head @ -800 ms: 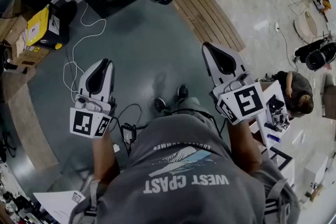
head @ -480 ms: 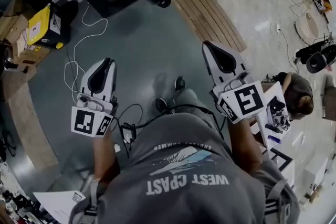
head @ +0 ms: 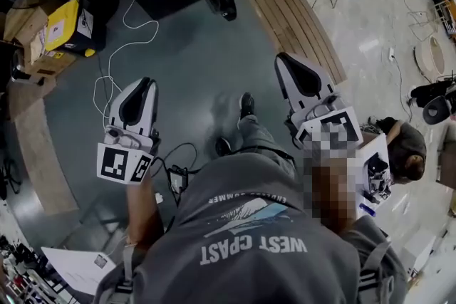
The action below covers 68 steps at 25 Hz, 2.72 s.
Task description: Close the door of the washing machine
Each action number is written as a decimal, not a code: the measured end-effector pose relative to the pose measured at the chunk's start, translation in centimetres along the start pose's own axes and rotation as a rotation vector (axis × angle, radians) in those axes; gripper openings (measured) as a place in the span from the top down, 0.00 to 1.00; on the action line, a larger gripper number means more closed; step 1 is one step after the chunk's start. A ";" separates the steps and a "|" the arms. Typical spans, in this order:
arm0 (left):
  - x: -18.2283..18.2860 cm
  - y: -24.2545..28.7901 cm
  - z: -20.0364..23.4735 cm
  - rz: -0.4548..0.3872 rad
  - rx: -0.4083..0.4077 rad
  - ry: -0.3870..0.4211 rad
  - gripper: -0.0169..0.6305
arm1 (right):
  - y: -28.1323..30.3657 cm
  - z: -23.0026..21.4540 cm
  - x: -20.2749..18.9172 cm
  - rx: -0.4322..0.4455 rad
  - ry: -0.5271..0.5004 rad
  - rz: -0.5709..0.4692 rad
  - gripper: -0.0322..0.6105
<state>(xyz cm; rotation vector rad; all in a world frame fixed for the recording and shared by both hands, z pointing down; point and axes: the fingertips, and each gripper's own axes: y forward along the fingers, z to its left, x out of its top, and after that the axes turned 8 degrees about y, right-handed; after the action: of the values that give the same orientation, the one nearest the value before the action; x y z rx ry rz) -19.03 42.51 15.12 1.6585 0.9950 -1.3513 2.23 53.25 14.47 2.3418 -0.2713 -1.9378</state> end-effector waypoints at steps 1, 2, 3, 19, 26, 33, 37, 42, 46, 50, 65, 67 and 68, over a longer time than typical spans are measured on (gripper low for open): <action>-0.2 0.8 0.7 0.005 0.009 -0.001 0.89 | 1.1 -0.5 0.2 0.010 -0.002 0.000 0.90; -0.5 1.6 1.3 0.010 0.017 -0.001 0.89 | 2.2 -1.0 0.4 0.020 -0.003 0.001 0.90; -0.6 2.5 1.9 0.015 0.024 -0.001 0.89 | 3.2 -1.6 0.6 0.030 -0.002 0.002 0.90; -1.8 15.6 8.8 0.087 0.200 0.024 0.89 | 17.1 -12.7 3.6 0.219 0.006 0.035 0.84; -3.7 17.9 11.2 0.122 0.239 0.014 0.89 | 20.7 -14.0 2.8 0.256 0.023 0.073 0.83; -6.9 19.7 15.9 0.118 0.244 -0.018 0.89 | 24.3 -14.0 2.1 0.232 0.007 0.103 0.83; -8.7 21.7 19.8 0.111 0.211 -0.038 0.89 | 27.9 -14.2 2.5 0.183 0.001 0.104 0.83; -9.9 24.0 25.0 0.095 0.185 -0.061 0.89 | 32.3 -13.1 3.2 0.157 -0.015 0.122 0.83; -11.0 25.8 28.9 0.098 0.151 -0.068 0.89 | 35.9 -12.6 3.7 0.128 -0.010 0.133 0.83; -12.1 27.6 32.1 0.106 0.116 -0.087 0.89 | 38.8 -12.3 4.0 0.096 -0.006 0.147 0.83; -15.9 31.8 38.7 0.098 -0.018 -0.124 0.89 | 46.1 -10.2 4.3 -0.012 -0.003 0.143 0.83; -15.9 32.0 39.2 0.093 -0.021 -0.126 0.89 | 46.5 -10.0 4.4 -0.016 -0.003 0.142 0.83; -15.9 32.0 39.3 0.092 -0.023 -0.127 0.89 | 46.8 -10.0 4.4 -0.017 -0.003 0.142 0.83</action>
<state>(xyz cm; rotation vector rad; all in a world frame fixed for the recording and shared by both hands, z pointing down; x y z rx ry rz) -7.42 -7.81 27.60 1.5619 0.8469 -1.3609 9.10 6.14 20.64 2.2429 -0.4075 -1.8705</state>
